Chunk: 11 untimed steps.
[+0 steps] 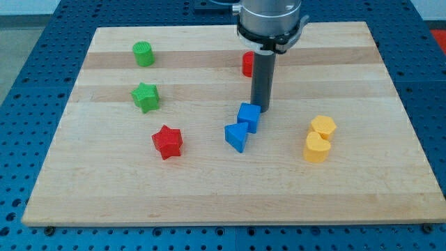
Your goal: Slide the red circle down a bit
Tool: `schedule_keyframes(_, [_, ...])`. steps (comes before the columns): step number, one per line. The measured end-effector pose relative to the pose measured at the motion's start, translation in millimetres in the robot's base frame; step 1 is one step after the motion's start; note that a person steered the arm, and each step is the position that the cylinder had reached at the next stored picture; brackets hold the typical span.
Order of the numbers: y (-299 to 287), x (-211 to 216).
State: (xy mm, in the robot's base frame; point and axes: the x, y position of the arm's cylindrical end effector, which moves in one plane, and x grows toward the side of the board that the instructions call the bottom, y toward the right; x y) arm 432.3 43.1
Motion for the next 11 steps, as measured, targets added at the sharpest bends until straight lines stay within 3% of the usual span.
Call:
schedule_keyframes(2, [-8, 14])
schedule_keyframes(6, [12, -89])
schedule_keyframes(8, [35, -90])
schedule_keyframes(9, [52, -130])
schedule_keyframes(10, [26, -177])
schedule_keyframes(11, [18, -164])
